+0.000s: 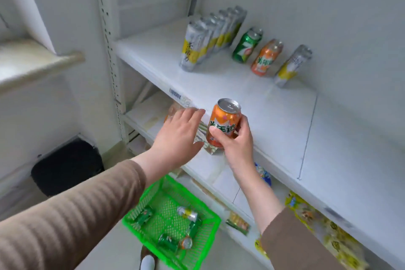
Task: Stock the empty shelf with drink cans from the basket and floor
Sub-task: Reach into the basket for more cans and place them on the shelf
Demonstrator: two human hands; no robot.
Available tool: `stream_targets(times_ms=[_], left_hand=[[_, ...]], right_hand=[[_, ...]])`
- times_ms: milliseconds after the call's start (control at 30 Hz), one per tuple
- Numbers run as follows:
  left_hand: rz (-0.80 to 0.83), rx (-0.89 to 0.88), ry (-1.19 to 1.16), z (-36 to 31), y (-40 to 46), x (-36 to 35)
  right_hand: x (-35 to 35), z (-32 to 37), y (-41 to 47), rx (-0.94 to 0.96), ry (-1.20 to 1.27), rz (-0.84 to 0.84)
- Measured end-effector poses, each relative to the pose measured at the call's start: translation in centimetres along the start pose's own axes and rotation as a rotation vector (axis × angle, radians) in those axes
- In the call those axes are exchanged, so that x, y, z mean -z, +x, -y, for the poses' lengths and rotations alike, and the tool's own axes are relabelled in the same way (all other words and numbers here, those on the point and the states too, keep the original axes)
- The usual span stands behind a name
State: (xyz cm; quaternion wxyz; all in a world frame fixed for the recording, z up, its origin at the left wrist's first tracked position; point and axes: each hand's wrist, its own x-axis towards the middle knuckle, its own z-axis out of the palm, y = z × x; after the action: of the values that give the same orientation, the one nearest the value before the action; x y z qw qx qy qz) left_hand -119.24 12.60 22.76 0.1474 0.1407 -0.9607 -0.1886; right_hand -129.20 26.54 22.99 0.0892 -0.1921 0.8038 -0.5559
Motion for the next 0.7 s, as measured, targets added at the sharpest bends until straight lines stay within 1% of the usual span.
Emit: stream_targets(times_ms=[167,300,400,500,700], left_hand=[[0.023,-0.024,0.015,-1.9,7.4,-0.7],[0.077,-0.004,0.039,-2.2,12.9,-1.9],[0.089,0.028,0.037,-2.0,16.4,-2.6],[0.101,0.049,0.021,-2.0,18.9,-3.3],[0.133,0.015,0.021,-1.9,22.2,-4.5]], right_hand=[[2.2,-0.2,7.7,-0.052,-0.032,-0.08],[2.6,-1.2,13.4,-0.118,0.012,-0.145],[2.3,-1.7,17.6,-0.14,-0.018,-0.193],[2.2,-2.5,21.4,-0.164,-0.042,-0.246],[2.5,-3.9,26.9,-0.216,-0.046,-0.328]])
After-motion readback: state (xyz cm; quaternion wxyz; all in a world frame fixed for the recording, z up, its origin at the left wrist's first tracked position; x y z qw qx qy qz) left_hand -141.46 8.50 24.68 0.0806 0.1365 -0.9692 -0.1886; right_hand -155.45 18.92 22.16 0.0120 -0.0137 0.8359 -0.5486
